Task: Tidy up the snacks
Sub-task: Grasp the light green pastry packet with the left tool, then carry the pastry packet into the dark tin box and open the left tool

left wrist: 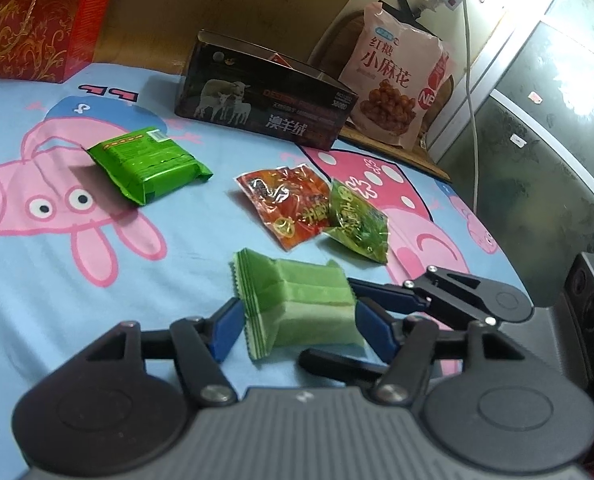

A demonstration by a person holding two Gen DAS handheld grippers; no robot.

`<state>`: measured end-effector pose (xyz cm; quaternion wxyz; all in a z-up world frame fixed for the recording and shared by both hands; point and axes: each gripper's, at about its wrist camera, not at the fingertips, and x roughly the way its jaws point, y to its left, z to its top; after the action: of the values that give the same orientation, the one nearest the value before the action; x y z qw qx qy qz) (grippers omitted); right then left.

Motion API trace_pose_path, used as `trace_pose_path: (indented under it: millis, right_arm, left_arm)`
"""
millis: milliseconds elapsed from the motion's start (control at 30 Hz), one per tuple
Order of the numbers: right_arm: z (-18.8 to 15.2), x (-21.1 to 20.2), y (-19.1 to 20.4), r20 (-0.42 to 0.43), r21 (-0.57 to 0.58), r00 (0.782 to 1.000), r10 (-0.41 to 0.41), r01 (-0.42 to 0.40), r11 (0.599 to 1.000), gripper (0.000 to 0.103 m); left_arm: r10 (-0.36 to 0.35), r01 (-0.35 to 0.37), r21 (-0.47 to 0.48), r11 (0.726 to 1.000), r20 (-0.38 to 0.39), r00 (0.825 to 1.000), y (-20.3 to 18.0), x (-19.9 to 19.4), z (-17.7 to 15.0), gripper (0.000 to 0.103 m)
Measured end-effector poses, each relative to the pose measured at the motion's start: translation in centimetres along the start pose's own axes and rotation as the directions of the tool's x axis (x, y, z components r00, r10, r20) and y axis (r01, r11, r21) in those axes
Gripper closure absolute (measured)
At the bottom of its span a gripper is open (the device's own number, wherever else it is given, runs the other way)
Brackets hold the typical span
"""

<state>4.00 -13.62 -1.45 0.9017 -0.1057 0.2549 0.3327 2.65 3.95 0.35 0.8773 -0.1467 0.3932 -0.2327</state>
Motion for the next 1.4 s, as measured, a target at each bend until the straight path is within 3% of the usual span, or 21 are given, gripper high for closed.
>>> trace_pose_path:
  millis: [133, 267, 567, 833, 1100, 1233, 1400]
  right_arm:
    - [0.3, 0.5, 0.2, 0.005, -0.003, 1.0, 0.002, -0.002, 1.0, 0.043]
    - [0.3, 0.4, 0.3, 0.016, -0.013, 1.0, -0.02, 0.02, 1.0, 0.052]
    - [2.3, -0.7, -0.5, 0.116, -0.002, 0.992, -0.054, 0.055, 0.998, 0.058]
    - [7.1, -1.3, -2.7, 0.222, -0.036, 0.972, -0.082, 0.093, 0.995, 0.058]
    - [15.9, -0.4, -7.8, 0.296, -0.043, 0.952, -0.079, 0.096, 0.994, 0.059]
    - [18.2, 1.1, -9.8, 0.302, -0.019, 0.948, -0.102, 0.113, 0.993, 0.059]
    - [18.0, 4.7, -12.1, 0.246, 0.009, 0.961, -0.127, 0.128, 0.992, 0.059]
  left_arm:
    - [0.01, -0.01, 0.004, 1.0, 0.003, 1.0, 0.0, 0.1, 0.0, 0.048]
    - [0.008, -0.007, -0.007, 1.0, 0.007, 1.0, 0.4, -0.1, 0.3, 0.055]
    - [-0.001, -0.002, 0.034, 0.999, 0.087, 0.996, -0.7, -1.6, 3.0, 0.055]
    - [0.018, -0.039, 0.101, 0.994, 0.206, 0.978, -2.7, -3.1, 8.4, 0.055]
    - [0.038, -0.092, 0.15, 0.984, 0.327, 0.944, -4.4, -3.9, 17.8, 0.055]
    - [0.052, -0.102, 0.133, 0.986, 0.333, 0.942, -3.9, -1.8, 20.7, 0.054]
    - [0.089, -0.12, 0.096, 0.988, 0.282, 0.955, -1.7, 3.0, 22.4, 0.054]
